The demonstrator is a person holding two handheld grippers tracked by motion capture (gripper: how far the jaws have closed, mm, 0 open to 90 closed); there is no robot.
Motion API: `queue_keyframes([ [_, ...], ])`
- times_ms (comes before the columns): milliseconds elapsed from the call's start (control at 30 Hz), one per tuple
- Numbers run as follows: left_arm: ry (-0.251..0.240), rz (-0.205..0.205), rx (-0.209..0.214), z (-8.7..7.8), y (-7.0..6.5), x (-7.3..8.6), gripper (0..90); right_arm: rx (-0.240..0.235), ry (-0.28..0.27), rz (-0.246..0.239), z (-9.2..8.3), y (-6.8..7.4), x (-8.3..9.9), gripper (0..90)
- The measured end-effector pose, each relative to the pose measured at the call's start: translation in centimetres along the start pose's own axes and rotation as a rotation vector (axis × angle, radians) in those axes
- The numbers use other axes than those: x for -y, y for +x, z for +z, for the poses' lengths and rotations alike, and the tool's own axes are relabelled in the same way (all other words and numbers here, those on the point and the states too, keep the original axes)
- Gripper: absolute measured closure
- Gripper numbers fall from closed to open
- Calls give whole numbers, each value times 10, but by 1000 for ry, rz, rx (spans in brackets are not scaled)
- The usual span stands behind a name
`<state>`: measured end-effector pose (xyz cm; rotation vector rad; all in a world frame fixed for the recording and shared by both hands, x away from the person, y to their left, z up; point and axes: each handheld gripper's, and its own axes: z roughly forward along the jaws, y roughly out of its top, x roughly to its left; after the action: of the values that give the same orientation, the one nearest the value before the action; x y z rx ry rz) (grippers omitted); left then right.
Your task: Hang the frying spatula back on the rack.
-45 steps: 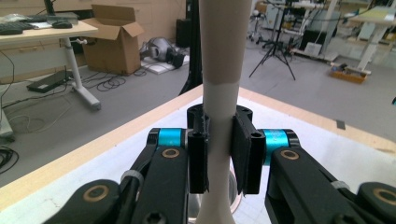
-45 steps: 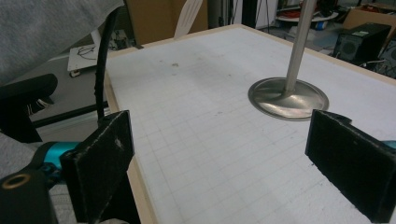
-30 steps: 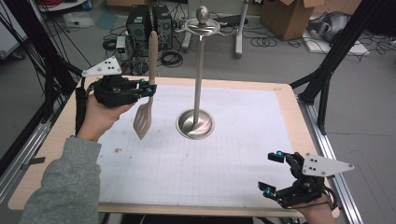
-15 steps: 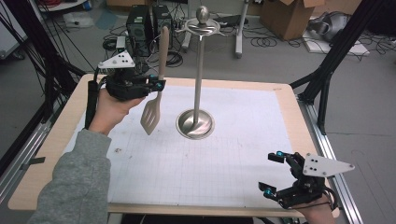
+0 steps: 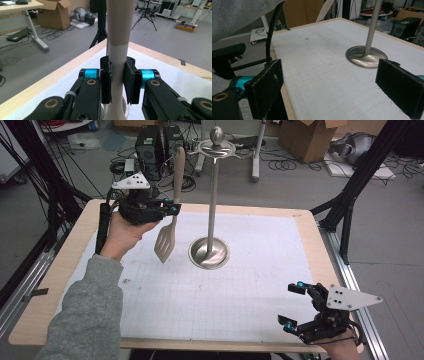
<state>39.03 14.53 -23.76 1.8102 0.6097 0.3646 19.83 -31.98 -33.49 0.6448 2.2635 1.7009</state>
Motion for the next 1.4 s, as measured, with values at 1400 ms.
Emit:
queue_keyframes([
  [1400, 26, 0, -2, 18, -1, -7, 775, -5, -9, 5, -2, -1, 1, 70],
])
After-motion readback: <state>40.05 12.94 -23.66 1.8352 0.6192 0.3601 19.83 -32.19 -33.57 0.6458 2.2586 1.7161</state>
